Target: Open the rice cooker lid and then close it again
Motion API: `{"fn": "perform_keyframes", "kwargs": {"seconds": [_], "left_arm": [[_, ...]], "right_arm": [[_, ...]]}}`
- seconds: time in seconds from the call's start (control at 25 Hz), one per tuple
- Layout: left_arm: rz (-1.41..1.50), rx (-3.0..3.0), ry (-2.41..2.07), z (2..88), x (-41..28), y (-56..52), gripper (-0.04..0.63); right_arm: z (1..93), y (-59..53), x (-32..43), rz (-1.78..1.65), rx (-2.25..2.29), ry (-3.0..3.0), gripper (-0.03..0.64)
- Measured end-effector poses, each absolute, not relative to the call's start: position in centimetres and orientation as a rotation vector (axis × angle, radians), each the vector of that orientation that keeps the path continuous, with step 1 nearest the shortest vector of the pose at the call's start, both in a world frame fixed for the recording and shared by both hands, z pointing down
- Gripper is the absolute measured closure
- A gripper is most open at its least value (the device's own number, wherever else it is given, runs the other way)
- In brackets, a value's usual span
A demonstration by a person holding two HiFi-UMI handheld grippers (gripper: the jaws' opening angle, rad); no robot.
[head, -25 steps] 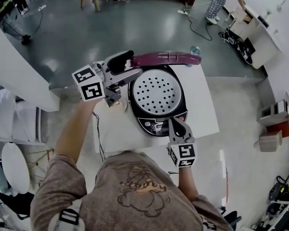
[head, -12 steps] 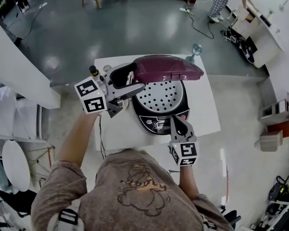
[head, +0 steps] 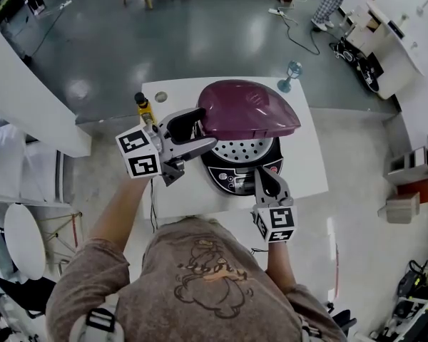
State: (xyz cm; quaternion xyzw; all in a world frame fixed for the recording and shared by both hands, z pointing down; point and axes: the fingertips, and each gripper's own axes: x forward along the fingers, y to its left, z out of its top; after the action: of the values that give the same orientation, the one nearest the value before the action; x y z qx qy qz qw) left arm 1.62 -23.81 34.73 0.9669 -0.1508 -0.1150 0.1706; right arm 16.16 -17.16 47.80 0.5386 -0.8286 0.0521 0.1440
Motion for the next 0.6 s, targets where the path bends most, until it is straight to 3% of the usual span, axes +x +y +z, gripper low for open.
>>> {"fn": "perform_keyframes", "kwargs": {"seconds": [0.6], "left_arm": [[-0.267,2.696,-0.432,38.0,2.0,-22.3,0.238]], "right_arm": [[47.9,-17.3,16.2,0.156,1.548,-2.395,0.615]]}}
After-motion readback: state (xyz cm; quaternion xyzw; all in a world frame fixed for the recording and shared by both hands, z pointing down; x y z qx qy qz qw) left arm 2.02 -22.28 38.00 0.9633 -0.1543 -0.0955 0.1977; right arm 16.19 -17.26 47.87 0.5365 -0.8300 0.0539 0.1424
